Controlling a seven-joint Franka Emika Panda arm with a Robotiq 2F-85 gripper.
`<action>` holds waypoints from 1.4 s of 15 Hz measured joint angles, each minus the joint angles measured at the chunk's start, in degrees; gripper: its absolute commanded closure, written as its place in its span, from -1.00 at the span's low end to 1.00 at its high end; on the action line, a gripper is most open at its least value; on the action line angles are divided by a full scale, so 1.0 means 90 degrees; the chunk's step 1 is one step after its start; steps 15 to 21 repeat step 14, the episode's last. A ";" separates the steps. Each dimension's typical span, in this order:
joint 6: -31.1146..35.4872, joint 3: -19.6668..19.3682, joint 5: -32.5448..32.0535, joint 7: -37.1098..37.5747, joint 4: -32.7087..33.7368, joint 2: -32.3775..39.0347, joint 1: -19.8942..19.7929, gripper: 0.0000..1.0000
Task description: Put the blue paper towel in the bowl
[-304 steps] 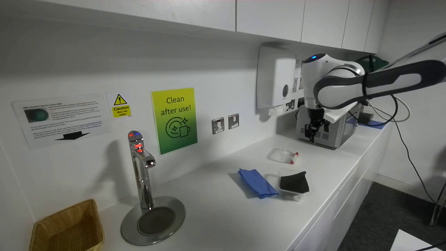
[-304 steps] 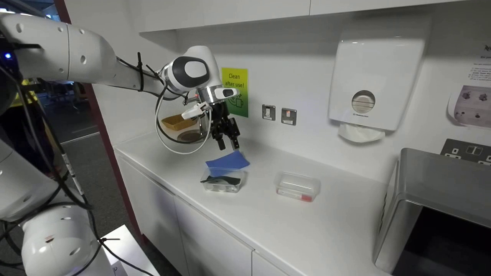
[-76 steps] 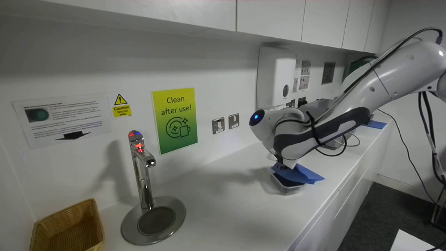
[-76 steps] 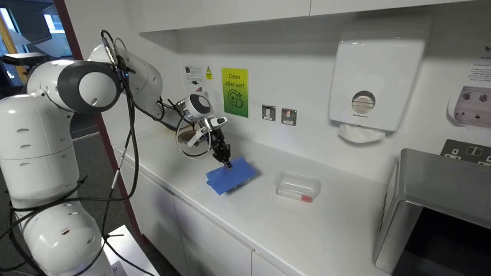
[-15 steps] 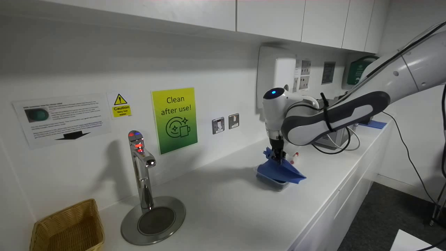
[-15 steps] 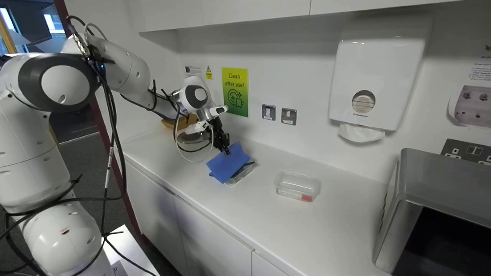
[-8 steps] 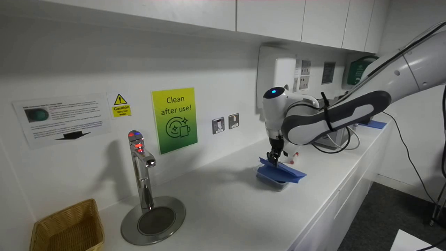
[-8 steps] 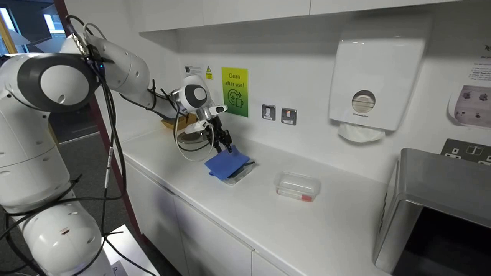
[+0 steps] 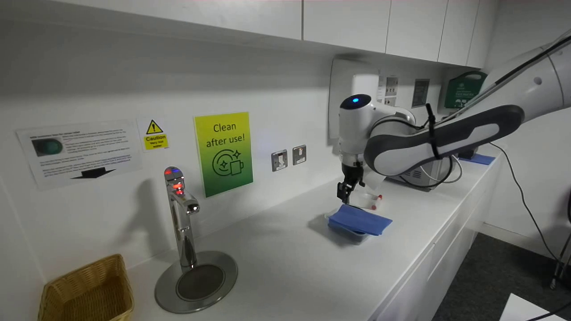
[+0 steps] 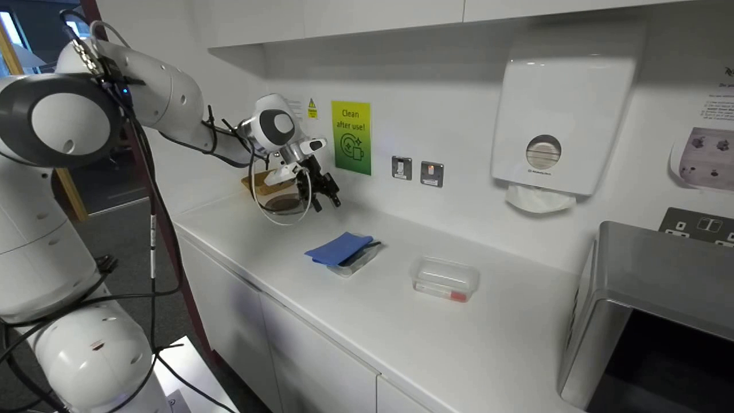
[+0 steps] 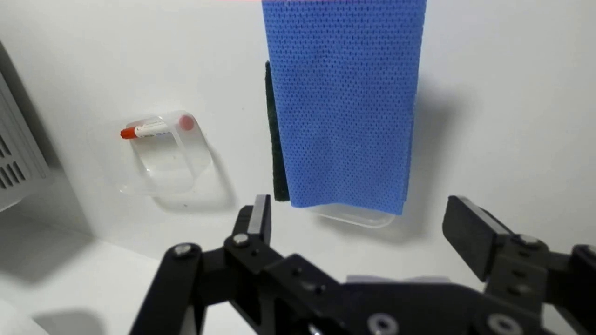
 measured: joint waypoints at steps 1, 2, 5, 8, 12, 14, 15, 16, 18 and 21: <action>0.0001 0.0051 0.0018 -0.0055 0.0008 -0.0078 0.0004 -1.00; 0.0001 0.0098 0.0045 -0.0108 0.0022 -0.0149 0.0012 -1.00; -0.0043 0.0208 0.0224 -0.0258 0.0062 -0.0350 0.0047 -1.00; -0.0397 0.0221 0.1445 -0.1080 0.0169 -0.0478 0.0081 -1.00; -0.1643 0.0158 0.2821 -0.1871 0.0487 -0.0563 0.0073 -1.00; -0.2145 0.0158 0.2787 -0.1751 0.0609 -0.0560 0.0054 -1.00; -0.2145 0.0158 0.2787 -0.1751 0.0609 -0.0560 0.0054 -1.00; -0.2145 0.0158 0.2787 -0.1751 0.0609 -0.0560 0.0054 -1.00; -0.2145 0.0158 0.2787 -0.1751 0.0609 -0.0560 0.0054 -1.00; -0.2145 0.0158 0.2787 -0.1751 0.0609 -0.0560 0.0054 -1.00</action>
